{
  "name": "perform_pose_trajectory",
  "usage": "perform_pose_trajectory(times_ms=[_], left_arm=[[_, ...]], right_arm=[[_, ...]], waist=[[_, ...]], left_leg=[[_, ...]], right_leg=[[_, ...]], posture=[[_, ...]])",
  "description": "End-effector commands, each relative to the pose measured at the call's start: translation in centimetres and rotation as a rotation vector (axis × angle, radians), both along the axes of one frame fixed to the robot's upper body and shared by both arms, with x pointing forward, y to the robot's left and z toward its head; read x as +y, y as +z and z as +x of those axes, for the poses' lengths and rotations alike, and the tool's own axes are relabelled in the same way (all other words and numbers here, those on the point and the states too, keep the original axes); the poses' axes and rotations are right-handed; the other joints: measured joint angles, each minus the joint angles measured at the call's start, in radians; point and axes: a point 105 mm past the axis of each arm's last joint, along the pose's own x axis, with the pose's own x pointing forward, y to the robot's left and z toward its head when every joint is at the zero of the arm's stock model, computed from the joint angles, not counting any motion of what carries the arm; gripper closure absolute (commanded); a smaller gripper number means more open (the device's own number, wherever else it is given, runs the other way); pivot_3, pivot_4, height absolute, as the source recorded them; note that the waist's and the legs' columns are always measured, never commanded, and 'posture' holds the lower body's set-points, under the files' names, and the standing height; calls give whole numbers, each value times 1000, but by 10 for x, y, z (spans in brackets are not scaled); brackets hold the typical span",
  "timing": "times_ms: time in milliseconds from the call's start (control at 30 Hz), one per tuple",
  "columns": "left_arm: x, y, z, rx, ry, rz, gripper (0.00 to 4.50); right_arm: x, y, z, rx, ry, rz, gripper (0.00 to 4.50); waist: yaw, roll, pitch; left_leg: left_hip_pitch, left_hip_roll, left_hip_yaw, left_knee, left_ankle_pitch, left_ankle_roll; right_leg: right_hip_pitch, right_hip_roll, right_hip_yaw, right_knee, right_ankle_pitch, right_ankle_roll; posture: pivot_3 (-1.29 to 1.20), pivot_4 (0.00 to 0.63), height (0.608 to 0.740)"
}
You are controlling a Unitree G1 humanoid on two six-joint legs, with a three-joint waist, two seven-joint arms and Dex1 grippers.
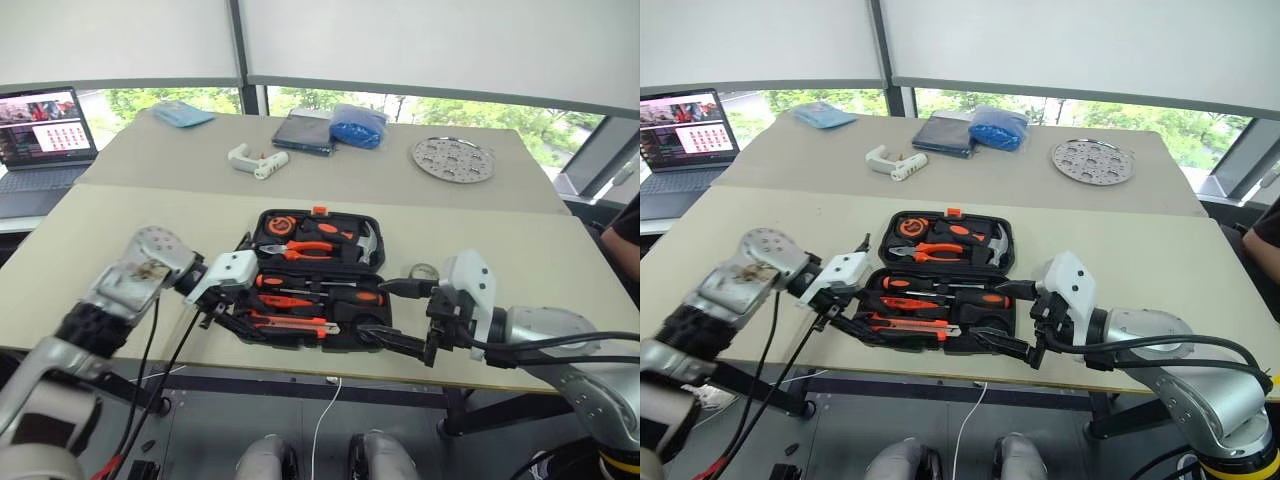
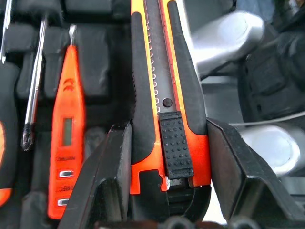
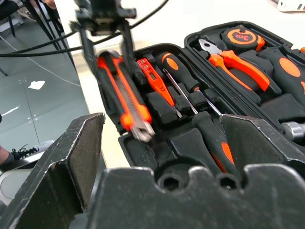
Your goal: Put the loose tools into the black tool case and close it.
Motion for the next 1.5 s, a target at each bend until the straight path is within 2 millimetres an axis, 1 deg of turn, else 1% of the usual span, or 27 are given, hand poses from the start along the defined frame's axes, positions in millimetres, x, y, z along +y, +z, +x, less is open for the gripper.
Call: perform_pose_trajectory(times_ms=[33,133,200,233,300,333,367,400,500,567,667,800,900,1000,1033,1167,1267,1333,1433,1467,1500], left_arm=[[-6,6,2,-6,-14,0,2700],[-8,3,2,14,-5,-4,2700],[-8,2,1,32,9,-11,1695],[-8,3,0,36,11,-16,1528],[-6,6,-2,36,8,-24,804],[-5,9,-3,36,9,-35,547],[-5,13,-4,36,9,-48,183],[-4,19,-4,41,16,-70,38],[-2,36,-4,51,39,-139,38],[0,43,1,45,60,-172,38],[2,43,9,29,91,-181,750],[6,36,8,3,70,-139,2217],[3,33,5,11,52,-136,3286],[3,22,-1,7,11,-86,4355],[4,18,-3,6,-1,-63,4434],[10,-6,-4,-39,-43,57,4434],[12,-17,-3,-67,-63,99,4434],[13,-24,-7,-62,-86,119,4434],[15,-28,-8,-79,-88,136,4434],[14,-26,-6,-86,-82,128,4434],[12,-20,-4,-89,-74,108,4434]], right_arm=[[-2,8,-3,-51,-21,6,0],[-3,7,-3,-51,-29,6,0],[-3,6,-3,-50,-31,6,0],[-3,6,-3,-50,-31,6,0],[-3,6,-4,-49,-31,7,0],[-2,6,-4,-49,-29,7,0],[-2,5,-4,-48,-28,7,0],[-2,5,-4,-46,-26,7,0],[-2,4,-2,-43,-23,5,0],[-2,4,-1,-42,-21,6,0],[-2,4,0,-43,-17,6,0],[-2,5,1,-44,-13,5,0],[-2,5,2,-45,-13,4,0],[-2,5,2,-47,-17,6,0],[-2,5,2,-47,-19,7,0],[-4,6,3,-48,-29,12,0],[-4,6,3,-47,-35,15,0],[-5,6,3,-46,-39,16,0],[-6,5,3,-45,-48,16,0],[-6,5,2,-44,-49,16,0],[-6,5,2,-44,-50,16,0]], waist=[[-2,0,0],[-3,0,0],[-3,0,0],[-3,0,0],[-3,0,0],[-3,0,0],[-3,0,0],[-3,0,0],[-4,0,0],[-4,0,0],[0,0,0],[-2,0,0],[-3,0,0],[-3,0,0],[-3,0,0],[-3,0,0],[-2,0,0],[-2,1,-1],[-2,2,-2],[-2,2,-2],[-2,3,-3]], left_leg=[[0,0,0,0,-1,1],[-1,-1,0,1,-1,3],[-1,-1,0,2,-1,3],[0,-1,0,2,-1,3],[0,-1,0,2,-1,3],[0,-1,0,2,-1,3],[0,-1,0,2,-1,3],[1,-1,0,2,-1,3],[1,0,0,2,-1,3],[1,-1,0,2,-1,3],[1,-1,0,2,-1,3],[1,-1,0,2,-1,3],[1,-1,0,2,-1,3],[1,-1,0,2,-1,3],[1,-1,0,2,-1,3],[1,-1,0,2,-1,3],[3,-1,0,2,-1,3],[4,-1,0,2,-1,3],[5,-1,0,2,-2,4],[5,-1,0,2,-2,4],[5,-1,0,2,-2,4]], right_leg=[[0,0,1,0,0,0],[0,0,1,0,0,1],[1,0,1,0,0,1],[1,0,1,0,-1,2],[1,0,1,0,-1,3],[1,0,1,0,-1,3],[1,0,1,0,-1,3],[2,-1,1,0,-1,3],[1,0,1,0,-1,3],[2,0,1,0,-1,3],[3,-1,1,0,-1,3],[3,-1,1,-1,-1,3],[3,-1,1,0,-1,3],[3,-1,1,0,-1,3],[3,-1,1,0,-1,3],[3,-1,1,0,-1,3],[4,-1,1,-1,-1,3],[5,-1,1,-1,-1,3],[6,-1,1,-1,-1,3],[6,-1,1,-1,-1,3],[6,-1,1,0,-1,3]], posture=[[0,150,718],[0,150,718],[0,150,718],[0,150,718],[0,150,718],[0,150,718],[0,150,718],[0,150,718],[0,150,718],[0,150,718],[0,150,718],[0,150,718],[0,150,718],[0,150,718],[0,150,718],[0,150,718],[0,150,718],[0,150,718],[0,150,718],[0,150,718],[0,150,718]])
